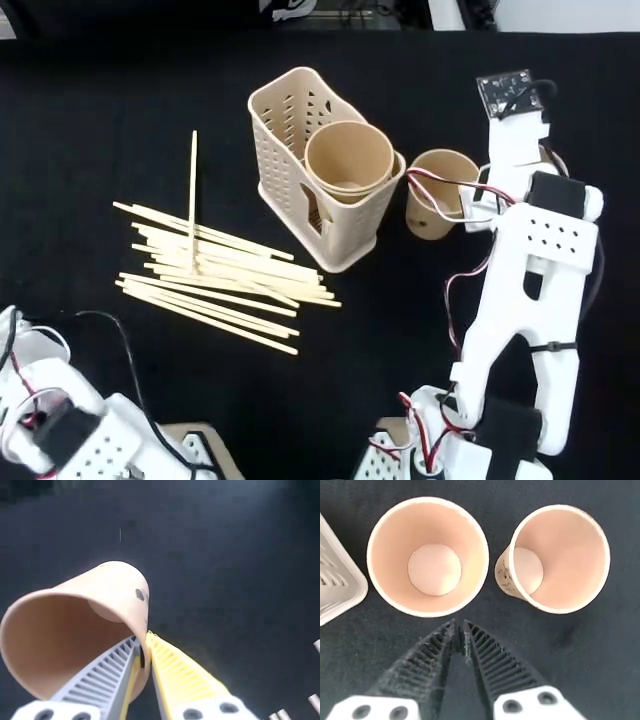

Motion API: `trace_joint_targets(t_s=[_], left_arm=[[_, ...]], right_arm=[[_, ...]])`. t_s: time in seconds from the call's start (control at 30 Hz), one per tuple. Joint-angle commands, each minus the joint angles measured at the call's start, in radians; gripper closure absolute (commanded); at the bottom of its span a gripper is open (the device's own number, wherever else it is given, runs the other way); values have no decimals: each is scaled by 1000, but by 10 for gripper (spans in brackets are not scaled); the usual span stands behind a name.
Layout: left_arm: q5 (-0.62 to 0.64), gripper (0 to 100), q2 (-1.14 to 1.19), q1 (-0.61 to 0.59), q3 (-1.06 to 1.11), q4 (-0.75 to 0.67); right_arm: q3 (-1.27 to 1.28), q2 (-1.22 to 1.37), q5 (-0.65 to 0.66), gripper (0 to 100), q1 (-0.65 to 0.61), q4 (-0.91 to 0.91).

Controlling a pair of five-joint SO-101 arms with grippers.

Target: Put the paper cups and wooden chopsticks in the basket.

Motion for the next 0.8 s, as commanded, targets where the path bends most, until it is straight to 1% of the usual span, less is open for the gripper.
trace_joint_targets(t_s=[0.0, 0.07, 0.13, 0.27, 0.37, 0.47, 0.5, 0.53, 0.6, 0.67, 0.77], left_arm=[[-72, 972, 3, 38, -308, 117], [-118, 972, 49, 84, -435, 189], [-149, 972, 147, 133, -576, 245], [-196, 972, 494, 265, -961, 368], [-218, 972, 822, 435, -1323, 531], [-215, 972, 1114, 625, -1732, 727], [-215, 972, 1195, 685, -1853, 758], [-207, 972, 1263, 731, -1936, 750], [-189, 972, 1346, 808, -2054, 750], [-195, 972, 1409, 900, -2111, 750], [-262, 972, 1471, 1096, -2134, 749]], right_arm=[[-71, -8, 5, 985, 48, 34], [-90, -8, 6, 985, 78, 46], [-104, -8, 6, 985, 110, 55], [-102, -8, 23, 985, 190, 57], [-101, -8, 114, 985, 258, 103], [-102, -8, 169, 985, 333, 129], [-102, -8, 180, 985, 358, 129], [-102, -8, 195, 985, 382, 129], [-101, -8, 227, 985, 423, 132], [-101, -8, 255, 985, 456, 132], [-101, -8, 282, 984, 485, 130]])
